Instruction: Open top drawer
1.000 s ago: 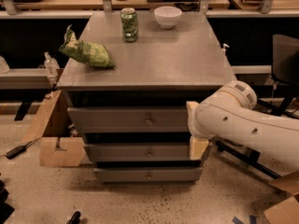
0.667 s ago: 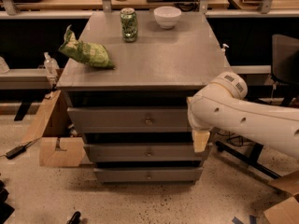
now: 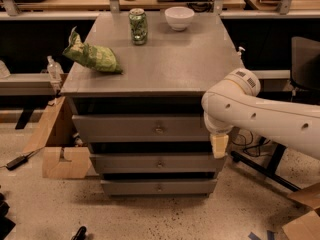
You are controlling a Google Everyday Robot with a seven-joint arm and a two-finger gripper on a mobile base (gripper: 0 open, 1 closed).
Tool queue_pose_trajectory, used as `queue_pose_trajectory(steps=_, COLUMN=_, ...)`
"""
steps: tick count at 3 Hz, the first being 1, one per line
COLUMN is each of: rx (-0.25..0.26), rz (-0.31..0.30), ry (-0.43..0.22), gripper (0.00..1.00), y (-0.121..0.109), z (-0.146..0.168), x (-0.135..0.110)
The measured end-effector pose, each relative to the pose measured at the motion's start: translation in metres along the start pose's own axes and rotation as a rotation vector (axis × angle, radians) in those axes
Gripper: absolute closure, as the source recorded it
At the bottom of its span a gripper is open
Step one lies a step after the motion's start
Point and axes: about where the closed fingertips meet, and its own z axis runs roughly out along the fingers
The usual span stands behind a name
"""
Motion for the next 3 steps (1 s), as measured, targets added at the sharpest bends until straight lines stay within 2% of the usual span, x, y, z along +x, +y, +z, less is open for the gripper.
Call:
queue_pose_trajectory(steps=1, rx=-0.051, rz=0.014, ry=0.025, gripper=0.0, y=0.007, z=0.012, x=0.006)
queue_pose_trajectory(steps=2, rx=-0.101, rz=0.031, ry=0.025, gripper=0.15, y=0.02, z=0.027, x=0.0)
queue_pose_trajectory(steps=3, rx=-0.154, rz=0.059, ry=0.012, gripper=0.38, y=0.042, z=0.037, x=-0.009)
